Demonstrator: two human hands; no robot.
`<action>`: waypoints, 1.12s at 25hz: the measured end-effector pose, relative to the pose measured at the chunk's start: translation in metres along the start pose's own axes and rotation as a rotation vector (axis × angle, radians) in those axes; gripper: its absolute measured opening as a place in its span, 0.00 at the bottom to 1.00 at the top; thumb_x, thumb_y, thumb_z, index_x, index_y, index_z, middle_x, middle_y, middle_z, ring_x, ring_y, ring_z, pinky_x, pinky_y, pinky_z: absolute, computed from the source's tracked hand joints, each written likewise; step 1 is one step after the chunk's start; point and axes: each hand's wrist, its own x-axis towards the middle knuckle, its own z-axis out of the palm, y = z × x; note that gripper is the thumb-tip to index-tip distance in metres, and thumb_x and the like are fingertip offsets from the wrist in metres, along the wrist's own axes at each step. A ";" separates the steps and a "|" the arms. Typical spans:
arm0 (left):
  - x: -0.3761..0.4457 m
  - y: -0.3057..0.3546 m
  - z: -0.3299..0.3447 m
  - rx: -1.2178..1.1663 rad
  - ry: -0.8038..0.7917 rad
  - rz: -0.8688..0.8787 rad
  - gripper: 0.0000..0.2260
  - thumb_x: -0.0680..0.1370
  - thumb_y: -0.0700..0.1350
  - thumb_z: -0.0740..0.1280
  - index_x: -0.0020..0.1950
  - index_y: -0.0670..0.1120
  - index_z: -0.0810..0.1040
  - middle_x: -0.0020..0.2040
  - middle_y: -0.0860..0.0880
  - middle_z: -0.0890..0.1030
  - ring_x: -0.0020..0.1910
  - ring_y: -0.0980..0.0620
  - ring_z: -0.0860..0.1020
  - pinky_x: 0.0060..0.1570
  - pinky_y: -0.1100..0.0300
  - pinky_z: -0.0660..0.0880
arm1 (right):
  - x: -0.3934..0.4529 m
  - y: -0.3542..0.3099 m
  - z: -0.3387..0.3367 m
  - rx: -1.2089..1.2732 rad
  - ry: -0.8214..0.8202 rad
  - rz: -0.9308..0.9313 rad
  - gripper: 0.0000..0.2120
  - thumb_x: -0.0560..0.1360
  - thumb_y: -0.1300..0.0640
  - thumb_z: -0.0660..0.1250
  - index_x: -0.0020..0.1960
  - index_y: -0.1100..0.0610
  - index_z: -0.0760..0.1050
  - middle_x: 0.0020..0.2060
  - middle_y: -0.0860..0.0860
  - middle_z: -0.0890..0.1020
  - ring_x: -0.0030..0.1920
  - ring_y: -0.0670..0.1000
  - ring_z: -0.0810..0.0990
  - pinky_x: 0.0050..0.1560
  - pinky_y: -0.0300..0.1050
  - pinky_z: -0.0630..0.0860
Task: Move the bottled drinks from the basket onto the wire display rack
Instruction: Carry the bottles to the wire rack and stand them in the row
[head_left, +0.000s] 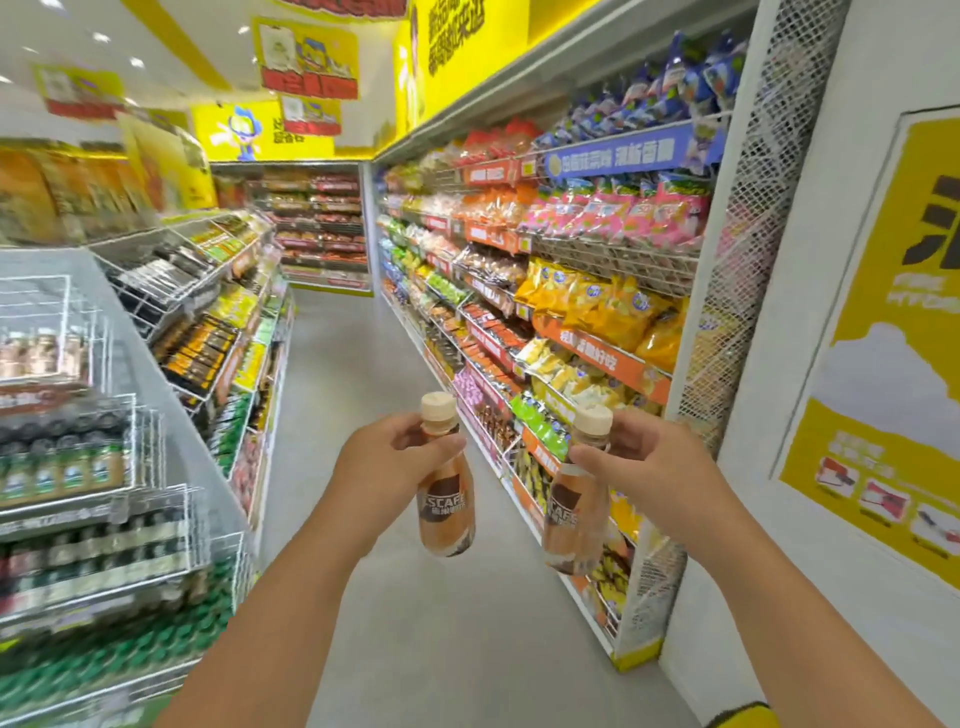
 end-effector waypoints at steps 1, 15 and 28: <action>-0.003 0.000 -0.018 0.015 0.040 -0.002 0.13 0.69 0.55 0.79 0.52 0.56 0.86 0.48 0.55 0.87 0.50 0.52 0.86 0.57 0.44 0.82 | 0.006 -0.005 0.014 0.013 -0.036 -0.020 0.09 0.74 0.59 0.77 0.53 0.51 0.85 0.45 0.45 0.88 0.46 0.43 0.86 0.44 0.33 0.77; -0.042 -0.020 -0.320 0.119 0.435 -0.025 0.07 0.74 0.50 0.78 0.51 0.54 0.86 0.44 0.58 0.87 0.46 0.56 0.86 0.51 0.51 0.83 | 0.058 -0.113 0.318 0.116 -0.365 -0.165 0.07 0.76 0.55 0.75 0.53 0.46 0.84 0.47 0.41 0.88 0.48 0.40 0.85 0.47 0.36 0.77; 0.011 -0.071 -0.612 0.229 0.579 -0.109 0.09 0.72 0.55 0.79 0.48 0.55 0.86 0.46 0.57 0.87 0.49 0.52 0.85 0.51 0.48 0.82 | 0.122 -0.214 0.619 0.196 -0.515 -0.197 0.05 0.75 0.56 0.76 0.49 0.47 0.86 0.44 0.44 0.88 0.47 0.44 0.86 0.45 0.34 0.77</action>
